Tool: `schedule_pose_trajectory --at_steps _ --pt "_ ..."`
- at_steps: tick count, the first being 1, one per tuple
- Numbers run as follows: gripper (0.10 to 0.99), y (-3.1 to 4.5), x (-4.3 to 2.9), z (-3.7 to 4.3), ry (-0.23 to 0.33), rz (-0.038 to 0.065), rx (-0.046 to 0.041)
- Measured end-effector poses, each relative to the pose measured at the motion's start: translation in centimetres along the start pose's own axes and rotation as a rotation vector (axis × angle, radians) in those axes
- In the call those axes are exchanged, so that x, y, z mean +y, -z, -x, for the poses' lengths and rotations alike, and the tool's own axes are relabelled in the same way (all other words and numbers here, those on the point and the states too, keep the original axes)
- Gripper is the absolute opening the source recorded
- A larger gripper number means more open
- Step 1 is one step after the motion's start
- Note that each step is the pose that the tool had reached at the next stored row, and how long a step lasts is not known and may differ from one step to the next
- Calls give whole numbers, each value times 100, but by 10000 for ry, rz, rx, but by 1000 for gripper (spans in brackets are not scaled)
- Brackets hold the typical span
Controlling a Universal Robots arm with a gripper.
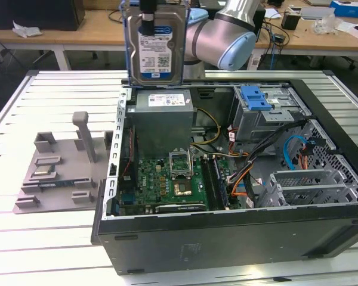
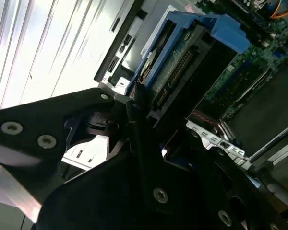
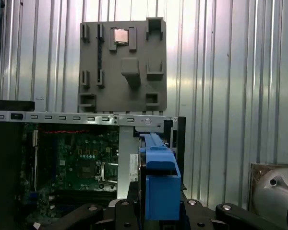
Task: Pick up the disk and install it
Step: 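Pick up the disk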
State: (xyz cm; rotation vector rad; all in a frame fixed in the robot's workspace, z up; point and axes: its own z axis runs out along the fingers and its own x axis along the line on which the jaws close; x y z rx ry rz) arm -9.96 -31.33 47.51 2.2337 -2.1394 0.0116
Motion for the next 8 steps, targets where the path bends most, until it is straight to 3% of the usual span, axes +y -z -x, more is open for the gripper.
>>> schedule_pose_trajectory --at_steps 6,8 --pt "369 10 -324 -15 4 38 -22" --pt "369 11 -408 -34 8 51 -136"
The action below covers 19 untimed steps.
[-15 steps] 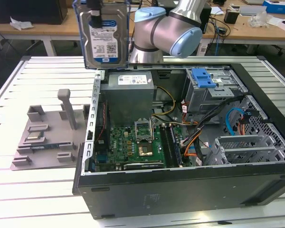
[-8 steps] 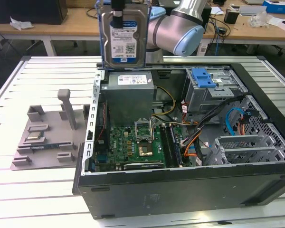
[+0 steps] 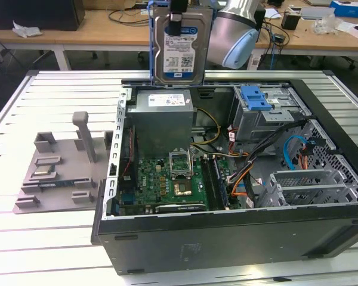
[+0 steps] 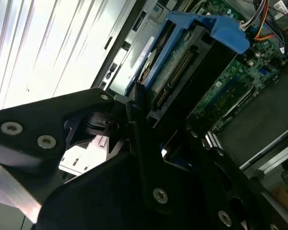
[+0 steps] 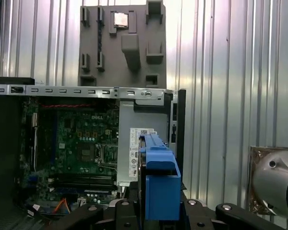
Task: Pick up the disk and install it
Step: 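Pick up the disk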
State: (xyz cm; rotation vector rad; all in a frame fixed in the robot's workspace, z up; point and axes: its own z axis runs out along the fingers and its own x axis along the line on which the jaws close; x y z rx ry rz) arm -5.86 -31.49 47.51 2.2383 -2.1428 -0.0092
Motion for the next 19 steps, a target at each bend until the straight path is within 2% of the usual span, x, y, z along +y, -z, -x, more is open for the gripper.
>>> schedule_pose_trajectory --at_steps 3,4,7,9,10,16,19 --pt "369 -2 -39 -56 3 6 -135" --pt "369 -4 -46 -77 5 8 -150" --pt "369 -10 -59 -153 4 14 -153" --pt "369 -19 -69 -297 3 20 -152" --pt "369 -21 -72 -328 4 21 -153" --pt "369 -28 -91 -418 4 24 -152" --pt "369 -35 -98 -491 4 24 -153"
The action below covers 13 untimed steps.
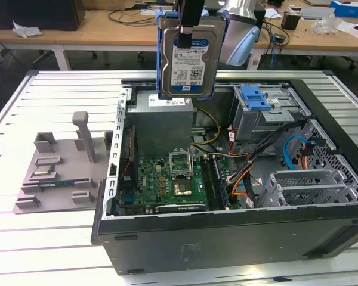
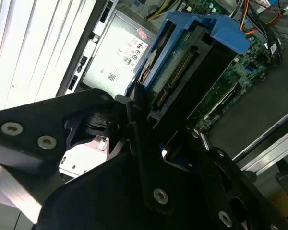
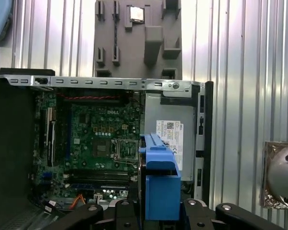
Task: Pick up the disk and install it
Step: 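Pick up the disk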
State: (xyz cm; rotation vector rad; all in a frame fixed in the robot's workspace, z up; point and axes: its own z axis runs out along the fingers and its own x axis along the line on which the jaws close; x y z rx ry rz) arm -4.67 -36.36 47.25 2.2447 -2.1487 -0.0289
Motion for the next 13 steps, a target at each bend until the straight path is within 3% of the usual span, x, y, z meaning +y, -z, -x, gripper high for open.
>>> schedule_pose_trajectory --at_steps 4,13 --pt "369 -10 -2 -117 0 0 0" --pt "369 -26 9 -477 1 0 0"
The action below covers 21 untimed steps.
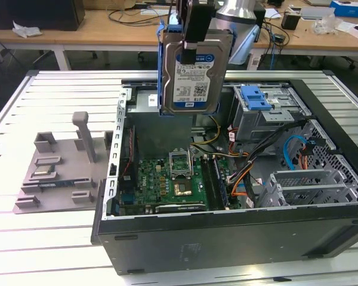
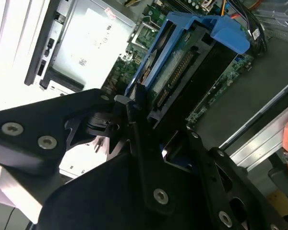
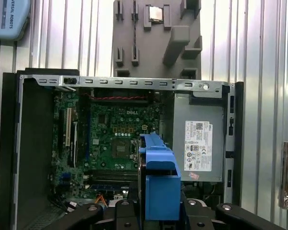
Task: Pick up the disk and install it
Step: 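Pick up the disk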
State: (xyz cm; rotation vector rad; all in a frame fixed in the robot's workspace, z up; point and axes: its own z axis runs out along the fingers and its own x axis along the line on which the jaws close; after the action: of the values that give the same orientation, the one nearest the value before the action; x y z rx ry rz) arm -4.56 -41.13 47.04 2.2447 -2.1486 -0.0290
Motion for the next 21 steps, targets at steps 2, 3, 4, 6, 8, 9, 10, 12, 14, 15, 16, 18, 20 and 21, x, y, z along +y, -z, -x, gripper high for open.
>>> schedule_pose_trajectory --at_steps 2,3,4,6,8,9,10,12,14,15,16,18,20,21 --pt "369 -2 2 -58 0 -1 -1" --pt "369 -6 6 -159 -1 0 -1" --pt "369 -7 8 -214 -1 0 0" --pt "369 -9 10 -275 -1 0 0" --pt "369 -11 13 -349 0 0 0" --pt "369 -12 14 -386 0 0 0" --pt "369 -14 16 -428 0 0 0" --pt "369 -16 19 -519 -1 0 0" --pt "369 -18 21 -589 -1 1 -1" --pt "369 -19 20 -625 -1 2 0" --pt "369 -21 16 -651 0 3 0" --pt "369 -24 -13 -706 0 10 -1" --pt "369 -26 -55 -743 -1 19 -1" --pt "369 -26 -82 -759 -1 25 -1"
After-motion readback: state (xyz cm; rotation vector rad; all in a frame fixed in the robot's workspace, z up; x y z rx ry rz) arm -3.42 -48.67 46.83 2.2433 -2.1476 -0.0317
